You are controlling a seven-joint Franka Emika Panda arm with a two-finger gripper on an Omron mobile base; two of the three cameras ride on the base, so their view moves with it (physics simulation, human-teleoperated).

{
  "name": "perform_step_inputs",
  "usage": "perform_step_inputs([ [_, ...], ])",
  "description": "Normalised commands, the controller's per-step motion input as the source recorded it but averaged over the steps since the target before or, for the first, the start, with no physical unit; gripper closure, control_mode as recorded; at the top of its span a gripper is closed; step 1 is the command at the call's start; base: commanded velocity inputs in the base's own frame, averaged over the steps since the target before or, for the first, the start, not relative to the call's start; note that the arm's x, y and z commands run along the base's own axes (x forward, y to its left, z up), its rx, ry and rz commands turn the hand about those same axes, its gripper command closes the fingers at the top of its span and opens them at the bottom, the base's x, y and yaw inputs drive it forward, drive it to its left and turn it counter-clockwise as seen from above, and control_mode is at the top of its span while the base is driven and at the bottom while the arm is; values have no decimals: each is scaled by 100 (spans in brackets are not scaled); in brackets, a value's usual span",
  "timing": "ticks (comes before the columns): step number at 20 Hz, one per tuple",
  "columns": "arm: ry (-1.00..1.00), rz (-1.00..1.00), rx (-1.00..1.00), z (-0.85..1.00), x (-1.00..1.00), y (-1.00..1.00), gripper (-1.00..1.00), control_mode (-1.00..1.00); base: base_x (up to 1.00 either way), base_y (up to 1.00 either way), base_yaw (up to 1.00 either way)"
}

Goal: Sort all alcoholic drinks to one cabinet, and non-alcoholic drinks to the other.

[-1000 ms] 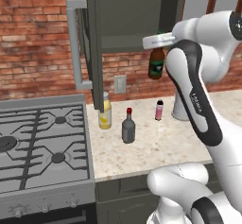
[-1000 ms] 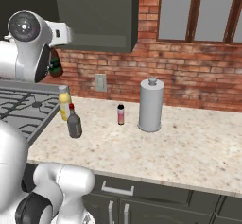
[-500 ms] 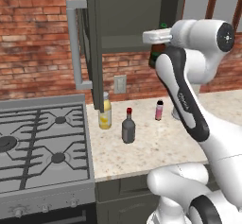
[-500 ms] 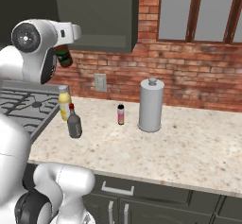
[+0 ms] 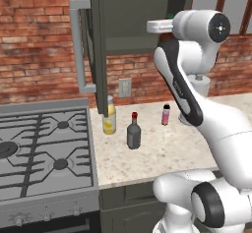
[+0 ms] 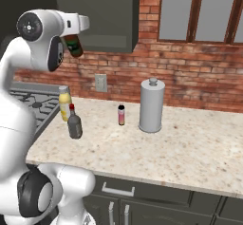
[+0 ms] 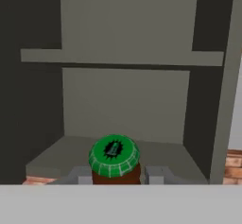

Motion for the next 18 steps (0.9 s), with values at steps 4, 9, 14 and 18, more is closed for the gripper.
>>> perform_step_inputs([
  [4,0,-10,0,9,36,-18,100,-100,0,0,0],
  [9,-3,-4,3,0,21,-22,100,-100,0,0,0],
  [14,-5,-1,6,0,19,-15,100,-100,0,0,0],
  [18,-2,0,5,0,23,-1,100,-100,0,0,0],
])
